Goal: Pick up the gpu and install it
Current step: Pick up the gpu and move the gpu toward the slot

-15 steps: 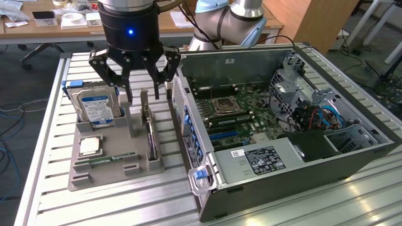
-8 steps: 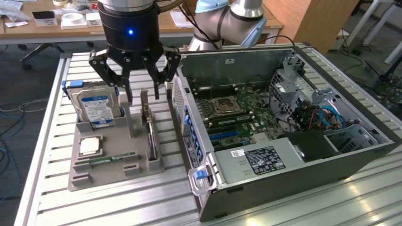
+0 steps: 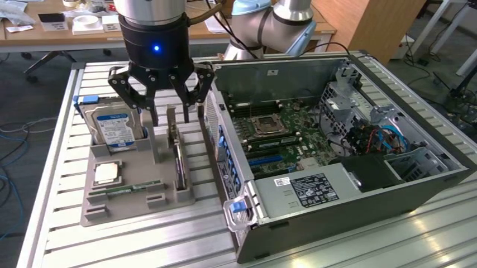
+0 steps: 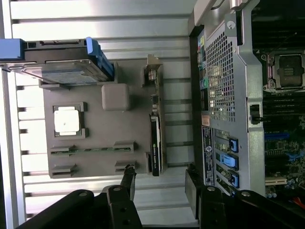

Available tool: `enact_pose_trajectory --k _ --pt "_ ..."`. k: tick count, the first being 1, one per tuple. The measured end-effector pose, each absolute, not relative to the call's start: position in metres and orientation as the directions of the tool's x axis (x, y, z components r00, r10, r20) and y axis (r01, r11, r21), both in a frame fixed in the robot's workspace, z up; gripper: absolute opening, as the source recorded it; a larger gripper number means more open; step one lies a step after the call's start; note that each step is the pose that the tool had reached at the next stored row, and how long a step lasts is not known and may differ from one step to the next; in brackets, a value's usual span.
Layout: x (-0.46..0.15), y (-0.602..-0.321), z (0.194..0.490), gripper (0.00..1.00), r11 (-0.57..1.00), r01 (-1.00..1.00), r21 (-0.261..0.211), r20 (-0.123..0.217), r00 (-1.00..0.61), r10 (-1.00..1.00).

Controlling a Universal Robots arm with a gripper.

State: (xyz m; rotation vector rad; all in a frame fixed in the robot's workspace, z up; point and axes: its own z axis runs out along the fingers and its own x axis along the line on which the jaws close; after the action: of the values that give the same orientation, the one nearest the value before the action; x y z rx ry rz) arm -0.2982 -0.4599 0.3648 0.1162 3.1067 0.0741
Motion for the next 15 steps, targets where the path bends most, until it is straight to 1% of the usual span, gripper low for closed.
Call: enact_pose_trajectory --k 15 --pt "-0.2982 -0.4599 0.3594 0.55 0.996 0.074 0.049 -0.03 -0.997 0.075"
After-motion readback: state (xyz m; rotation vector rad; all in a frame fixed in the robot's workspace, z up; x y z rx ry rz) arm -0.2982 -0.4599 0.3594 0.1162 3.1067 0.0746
